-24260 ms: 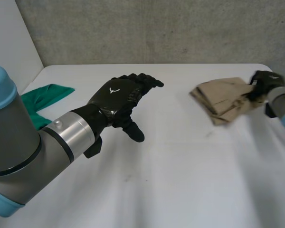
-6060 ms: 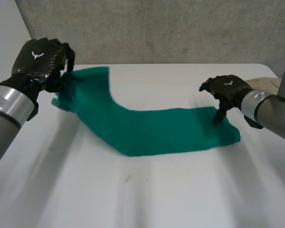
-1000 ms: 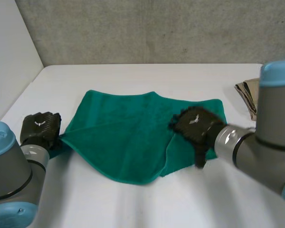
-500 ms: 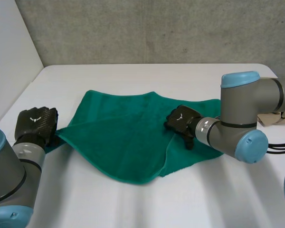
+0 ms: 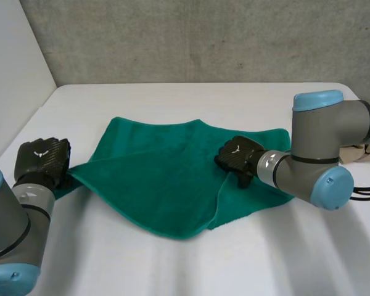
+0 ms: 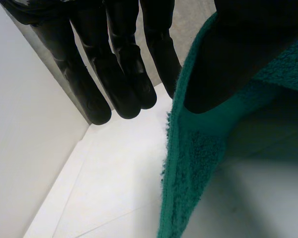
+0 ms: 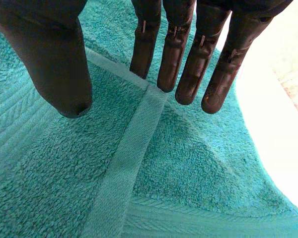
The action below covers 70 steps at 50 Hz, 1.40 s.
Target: Fold the laundry.
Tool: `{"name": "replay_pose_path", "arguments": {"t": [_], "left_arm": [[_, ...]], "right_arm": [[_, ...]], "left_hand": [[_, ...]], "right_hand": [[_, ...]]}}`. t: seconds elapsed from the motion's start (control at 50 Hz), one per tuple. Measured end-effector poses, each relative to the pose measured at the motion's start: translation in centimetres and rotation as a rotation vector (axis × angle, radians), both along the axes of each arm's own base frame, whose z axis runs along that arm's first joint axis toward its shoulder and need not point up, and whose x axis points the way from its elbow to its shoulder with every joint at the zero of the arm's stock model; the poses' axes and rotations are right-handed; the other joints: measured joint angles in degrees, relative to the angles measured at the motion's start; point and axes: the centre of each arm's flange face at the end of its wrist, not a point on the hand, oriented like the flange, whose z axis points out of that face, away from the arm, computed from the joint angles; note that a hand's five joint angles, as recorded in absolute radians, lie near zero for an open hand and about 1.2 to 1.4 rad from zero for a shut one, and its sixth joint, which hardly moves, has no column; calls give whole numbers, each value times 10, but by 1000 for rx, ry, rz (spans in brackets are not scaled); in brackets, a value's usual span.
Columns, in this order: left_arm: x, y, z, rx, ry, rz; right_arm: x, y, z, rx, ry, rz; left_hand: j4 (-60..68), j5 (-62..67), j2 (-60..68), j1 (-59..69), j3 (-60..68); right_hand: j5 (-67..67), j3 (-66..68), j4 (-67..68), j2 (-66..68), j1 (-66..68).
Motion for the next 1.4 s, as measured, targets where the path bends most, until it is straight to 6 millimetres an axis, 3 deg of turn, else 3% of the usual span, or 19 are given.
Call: {"name": "replay_pose_path", "arguments": {"t": [0.28, 0.4, 0.54, 0.8, 0.82, 0.92, 1.02, 1.08, 1.1, 1.14, 1.28, 1.36, 1.38, 1.4], "left_arm": [[1, 0, -1, 3, -1, 4], [2, -1, -1, 3, -1, 7], [4, -3, 0, 2, 0, 16], [8, -4, 7, -5, -4, 28], [8, -2, 15, -16, -15, 25], [10, 6, 44, -66, -67, 16], [11, 25, 94, -160, -133, -5], [11, 31, 108, -187, -144, -15], [11, 41, 125, -219, -153, -33], [10, 50, 141, -247, -157, -58], [5, 63, 161, -259, -156, -147], [0, 60, 151, -209, -164, -187], [-4, 52, 136, -151, -174, -203], [-5, 49, 130, -131, -178, -206]], "right_arm": [[-7, 4, -3, 46, -11, -18], [-7, 5, -6, 52, -10, -21], [-9, 6, -10, 53, -13, -25], [-29, 3, -3, 70, -6, -80], [-42, 0, 18, 41, -21, -118], [-72, 6, 77, -40, -69, -199], [-99, 35, 150, -159, -122, -258], [-105, 45, 167, -194, -135, -266], [-111, 58, 188, -242, -151, -275], [-116, 71, 206, -289, -166, -280], [-121, 90, 225, -354, -182, -279], [-121, 88, 215, -320, -170, -278], [-120, 78, 196, -254, -148, -283], [-120, 75, 190, -233, -142, -285]], "left_hand": [[0, 0, 0, 0, 0], [0, 0, 0, 0, 0], [0, 0, 0, 0, 0], [0, 0, 0, 0, 0], [0, 0, 0, 0, 0], [0, 0, 0, 0, 1], [2, 0, 1, 0, 1], [2, 0, 1, 0, 1], [2, 0, 1, 0, 1], [2, 0, 1, 0, 1], [2, 0, 1, 0, 1], [2, 0, 1, 0, 1], [2, 0, 1, 0, 1], [2, 0, 1, 0, 1]], "right_hand": [[7, 19, 15, 13, 10], [66, 94, 91, 80, 65], [223, 251, 249, 238, 186], [246, 269, 269, 250, 193], [246, 269, 269, 250, 193], [249, 269, 269, 255, 207], [251, 269, 269, 255, 208], [251, 269, 269, 255, 208], [251, 269, 269, 255, 208], [251, 269, 269, 255, 208], [251, 269, 269, 255, 208], [251, 269, 269, 255, 208], [251, 269, 269, 255, 208], [251, 269, 269, 255, 209]]}}
